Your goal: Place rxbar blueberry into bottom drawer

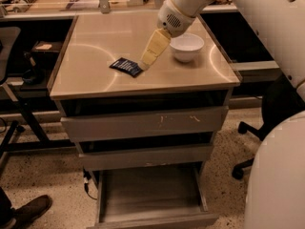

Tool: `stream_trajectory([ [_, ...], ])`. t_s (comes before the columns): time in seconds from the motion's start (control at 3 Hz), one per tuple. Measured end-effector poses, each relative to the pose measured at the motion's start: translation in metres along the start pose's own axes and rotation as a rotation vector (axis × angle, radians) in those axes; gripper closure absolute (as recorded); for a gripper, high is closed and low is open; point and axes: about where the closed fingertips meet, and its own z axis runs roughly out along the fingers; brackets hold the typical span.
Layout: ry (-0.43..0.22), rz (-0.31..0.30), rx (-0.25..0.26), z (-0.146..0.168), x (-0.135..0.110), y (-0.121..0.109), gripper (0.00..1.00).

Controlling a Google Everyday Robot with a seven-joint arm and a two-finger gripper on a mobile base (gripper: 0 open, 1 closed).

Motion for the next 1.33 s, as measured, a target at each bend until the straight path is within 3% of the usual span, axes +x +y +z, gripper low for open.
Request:
stream_trajectory([
  [0.33,-0.041,-0.008,-0.016,0.018,-0.001,-0.004,0.0],
  [0.67,-0.091,-0.022,-0.018,0.038,-0.021,-0.017,0.0],
  [1.33,-0.107,-0.028,-0.027,0.045,-0.029,-0.018,0.0],
])
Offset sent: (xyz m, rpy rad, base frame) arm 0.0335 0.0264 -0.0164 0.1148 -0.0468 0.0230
